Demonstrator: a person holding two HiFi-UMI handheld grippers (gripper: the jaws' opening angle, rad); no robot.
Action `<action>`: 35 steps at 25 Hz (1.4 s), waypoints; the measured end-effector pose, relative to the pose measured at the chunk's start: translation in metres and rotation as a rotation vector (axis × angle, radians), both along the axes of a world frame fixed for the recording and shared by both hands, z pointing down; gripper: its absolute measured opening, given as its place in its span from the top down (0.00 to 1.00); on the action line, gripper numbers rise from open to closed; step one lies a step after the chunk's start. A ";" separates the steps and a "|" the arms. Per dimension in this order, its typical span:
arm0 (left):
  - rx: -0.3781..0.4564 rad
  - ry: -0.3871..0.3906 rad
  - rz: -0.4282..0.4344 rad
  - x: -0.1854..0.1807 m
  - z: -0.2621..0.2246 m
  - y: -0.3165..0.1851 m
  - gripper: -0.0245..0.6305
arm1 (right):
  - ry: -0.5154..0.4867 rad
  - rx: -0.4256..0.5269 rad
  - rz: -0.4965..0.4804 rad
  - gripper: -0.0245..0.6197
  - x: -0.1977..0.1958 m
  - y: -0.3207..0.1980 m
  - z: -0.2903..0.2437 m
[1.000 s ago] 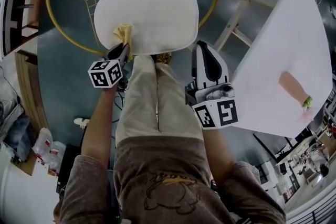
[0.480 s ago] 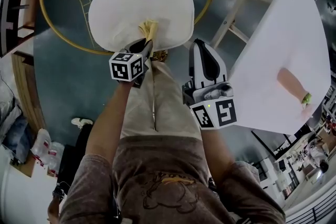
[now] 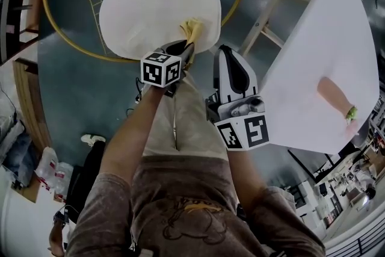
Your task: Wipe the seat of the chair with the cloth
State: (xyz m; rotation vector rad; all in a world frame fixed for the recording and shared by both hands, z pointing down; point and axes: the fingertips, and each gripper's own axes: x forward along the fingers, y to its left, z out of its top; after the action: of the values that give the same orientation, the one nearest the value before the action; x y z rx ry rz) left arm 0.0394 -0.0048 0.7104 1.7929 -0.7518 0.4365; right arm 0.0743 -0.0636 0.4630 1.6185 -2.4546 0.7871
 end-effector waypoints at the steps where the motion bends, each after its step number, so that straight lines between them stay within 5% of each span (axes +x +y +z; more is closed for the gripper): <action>1: 0.001 0.008 0.001 0.004 -0.002 -0.002 0.85 | -0.002 0.000 0.000 0.92 0.000 0.000 0.000; 9: -0.006 0.178 -0.026 0.044 -0.027 -0.021 0.85 | -0.008 0.000 -0.008 0.92 -0.003 0.005 -0.002; 18: 0.020 0.228 -0.072 0.035 -0.043 -0.044 0.85 | -0.008 0.000 -0.005 0.92 -0.002 0.006 0.000; 27: 0.079 0.106 -0.130 -0.039 -0.053 -0.054 0.85 | -0.005 -0.026 -0.014 0.92 -0.006 0.007 0.008; 35: 0.151 -0.007 -0.302 -0.128 -0.123 -0.056 0.85 | 0.018 -0.032 -0.063 0.92 -0.015 0.003 -0.019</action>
State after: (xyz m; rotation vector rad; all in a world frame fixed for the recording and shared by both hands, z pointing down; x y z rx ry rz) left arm -0.0885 -0.0605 0.5875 1.7786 -1.0651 0.1897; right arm 0.0590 -0.0608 0.4439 1.5224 -2.4551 0.7951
